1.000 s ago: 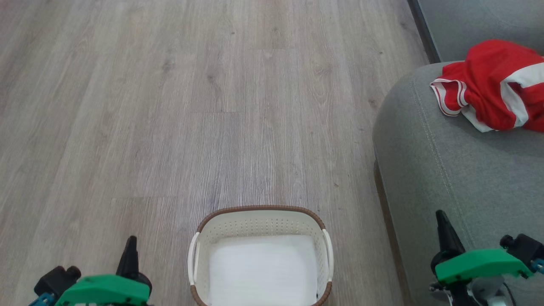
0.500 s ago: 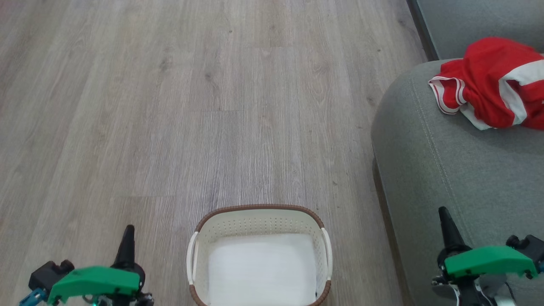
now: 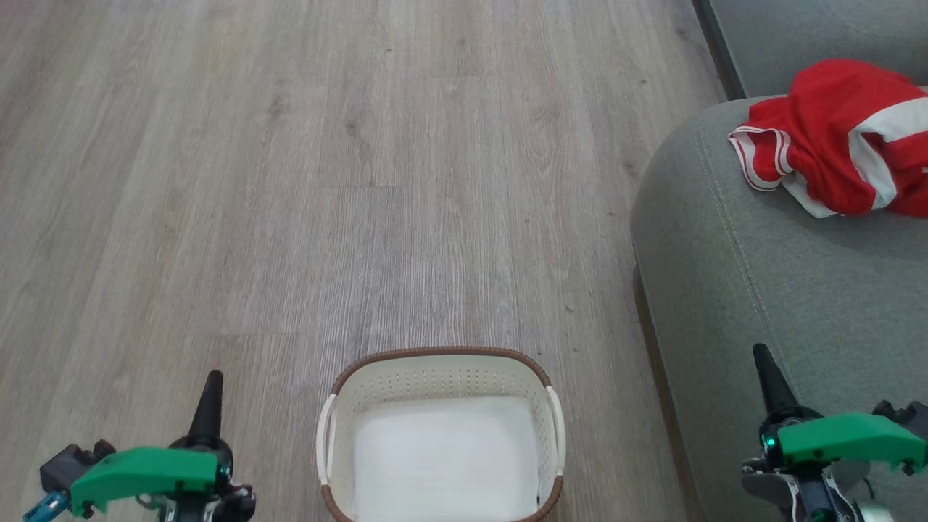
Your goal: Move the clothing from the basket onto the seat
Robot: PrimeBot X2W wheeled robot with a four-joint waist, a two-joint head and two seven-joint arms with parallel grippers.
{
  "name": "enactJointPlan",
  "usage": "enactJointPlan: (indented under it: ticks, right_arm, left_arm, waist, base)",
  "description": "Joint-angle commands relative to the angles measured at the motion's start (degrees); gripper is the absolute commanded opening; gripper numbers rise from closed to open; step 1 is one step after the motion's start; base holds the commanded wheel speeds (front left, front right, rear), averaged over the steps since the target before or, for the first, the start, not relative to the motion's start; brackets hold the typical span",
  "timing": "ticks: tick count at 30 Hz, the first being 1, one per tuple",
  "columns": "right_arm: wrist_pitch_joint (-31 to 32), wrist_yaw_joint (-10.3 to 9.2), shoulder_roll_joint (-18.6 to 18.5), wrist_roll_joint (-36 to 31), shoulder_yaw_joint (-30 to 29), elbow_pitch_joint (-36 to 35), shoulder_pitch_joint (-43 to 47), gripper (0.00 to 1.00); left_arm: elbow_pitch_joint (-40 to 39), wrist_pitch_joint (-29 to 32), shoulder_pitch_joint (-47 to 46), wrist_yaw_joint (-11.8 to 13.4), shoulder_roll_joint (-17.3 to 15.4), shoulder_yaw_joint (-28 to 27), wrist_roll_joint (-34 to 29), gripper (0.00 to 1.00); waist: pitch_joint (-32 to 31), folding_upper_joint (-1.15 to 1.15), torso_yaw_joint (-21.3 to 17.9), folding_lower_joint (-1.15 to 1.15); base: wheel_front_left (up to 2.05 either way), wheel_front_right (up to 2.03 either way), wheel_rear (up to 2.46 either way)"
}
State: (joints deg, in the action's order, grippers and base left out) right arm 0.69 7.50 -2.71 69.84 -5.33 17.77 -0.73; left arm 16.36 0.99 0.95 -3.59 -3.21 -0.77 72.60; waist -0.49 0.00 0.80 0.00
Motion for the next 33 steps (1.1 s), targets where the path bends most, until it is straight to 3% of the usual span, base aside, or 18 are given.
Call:
enactJointPlan:
  ticks: [1,33]
  right_arm:
    - [0.69,0.0,-0.16,2.02,0.51,-2.38,-3.5,0.0]
    - [5.8,-0.01,-0.17,22.33,-1.19,-3.75,-5.45,0.0]
  left_arm:
    - [-2.06,0.5,-3.55,-0.53,-0.16,-2.07,1.7,0.0]
    - [-2.3,5.51,-7.15,-3.9,0.34,-5.77,19.54,0.0]
  waist:
    - [0.03,0.0,-0.04,0.0]
    - [0.67,0.0,-0.8,0.0]
  base:
    - [0.0,0.0,0.0]
    - [0.0,0.0,0.0]
